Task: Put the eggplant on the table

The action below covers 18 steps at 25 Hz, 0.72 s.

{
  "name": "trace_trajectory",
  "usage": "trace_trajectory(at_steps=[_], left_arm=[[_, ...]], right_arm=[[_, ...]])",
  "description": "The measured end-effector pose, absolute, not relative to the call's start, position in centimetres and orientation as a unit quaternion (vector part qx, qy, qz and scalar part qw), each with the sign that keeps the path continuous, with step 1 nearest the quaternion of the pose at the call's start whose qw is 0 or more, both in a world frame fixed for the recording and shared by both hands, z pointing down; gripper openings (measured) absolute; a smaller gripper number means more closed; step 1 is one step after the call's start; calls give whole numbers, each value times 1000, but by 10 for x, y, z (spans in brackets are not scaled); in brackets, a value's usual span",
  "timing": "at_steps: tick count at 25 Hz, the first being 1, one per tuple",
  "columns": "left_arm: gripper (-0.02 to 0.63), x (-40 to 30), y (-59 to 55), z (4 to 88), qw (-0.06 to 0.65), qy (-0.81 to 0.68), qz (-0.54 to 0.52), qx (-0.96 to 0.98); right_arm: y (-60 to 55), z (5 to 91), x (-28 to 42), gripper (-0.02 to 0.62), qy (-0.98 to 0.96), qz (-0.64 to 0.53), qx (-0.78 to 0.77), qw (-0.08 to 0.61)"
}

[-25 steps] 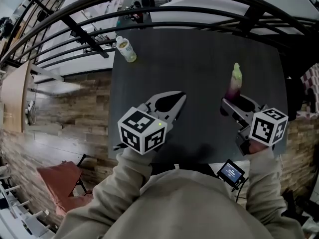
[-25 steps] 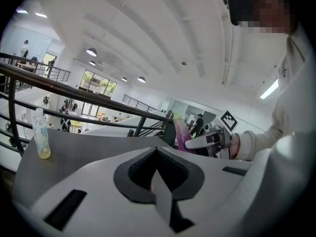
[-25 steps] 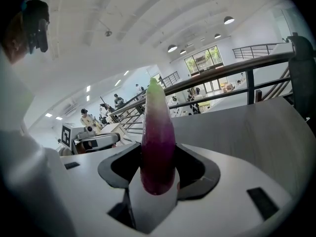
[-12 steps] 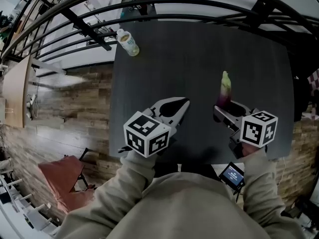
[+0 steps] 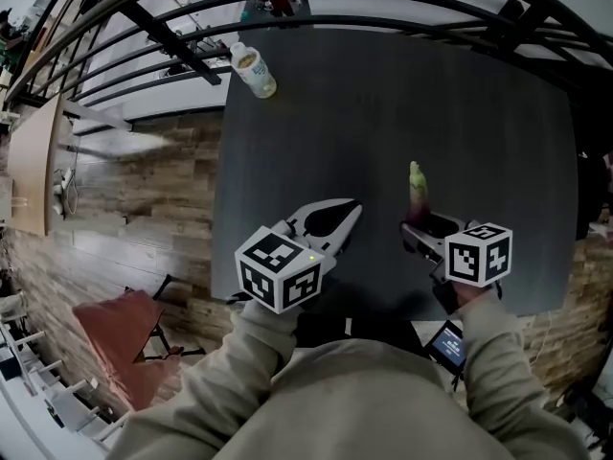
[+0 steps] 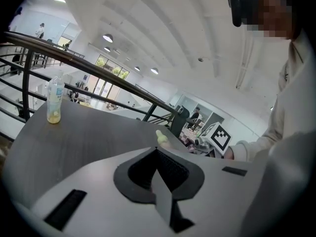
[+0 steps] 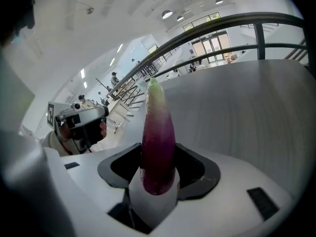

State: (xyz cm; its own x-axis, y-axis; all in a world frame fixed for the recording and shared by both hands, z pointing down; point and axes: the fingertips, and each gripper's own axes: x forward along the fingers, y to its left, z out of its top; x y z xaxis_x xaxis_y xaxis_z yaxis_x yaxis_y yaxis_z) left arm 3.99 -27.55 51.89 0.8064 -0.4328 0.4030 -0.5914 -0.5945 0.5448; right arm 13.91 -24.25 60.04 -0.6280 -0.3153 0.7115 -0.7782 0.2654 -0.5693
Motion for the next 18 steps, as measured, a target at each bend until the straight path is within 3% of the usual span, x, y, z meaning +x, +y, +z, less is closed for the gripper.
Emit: trace_trajectory(at_steps=[18], left_arm=[[2,31,-252,585,395,-291,138,860]], right_arm=[[-214,691,146,229,-711,512,354,326]])
